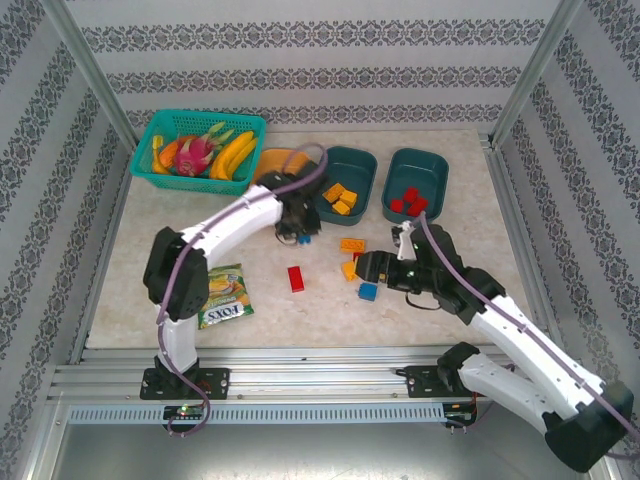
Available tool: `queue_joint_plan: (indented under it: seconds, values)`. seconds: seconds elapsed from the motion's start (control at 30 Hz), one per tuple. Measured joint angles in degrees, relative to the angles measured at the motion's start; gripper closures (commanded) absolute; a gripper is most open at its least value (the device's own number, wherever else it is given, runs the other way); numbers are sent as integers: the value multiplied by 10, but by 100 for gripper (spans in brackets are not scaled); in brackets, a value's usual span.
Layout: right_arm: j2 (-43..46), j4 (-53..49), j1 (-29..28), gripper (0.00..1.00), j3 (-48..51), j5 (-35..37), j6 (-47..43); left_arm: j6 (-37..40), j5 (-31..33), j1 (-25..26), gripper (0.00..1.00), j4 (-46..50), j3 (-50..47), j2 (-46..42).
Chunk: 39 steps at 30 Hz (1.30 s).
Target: Sort the legos into containers by color
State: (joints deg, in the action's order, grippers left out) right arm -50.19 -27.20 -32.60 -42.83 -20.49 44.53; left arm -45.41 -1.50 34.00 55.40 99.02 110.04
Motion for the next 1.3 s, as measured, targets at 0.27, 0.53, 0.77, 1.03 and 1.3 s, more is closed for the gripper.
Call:
queue_joint_plan:
  seconds: [0.27, 0.53, 0.77, 1.03, 1.3]
  values:
    - [-123, 44, -33, 26, -86, 1, -10, 98, -38, -122, 85, 4, 171, 86]
    - [-146, 69, -33, 27, -102, 15, -7, 143, -87, -135, 85, 1, 279, 244]
    - [-136, 71, -37, 26, -101, 25, 4, 146, -89, -141, 85, -2, 287, 286]
    - [-116, 59, -37, 26, -91, 49, 8, 146, -50, -141, 79, -3, 296, 293]
    - [-116, -17, -37, 26, -91, 114, 11, 146, -28, -141, 47, -2, 299, 296]
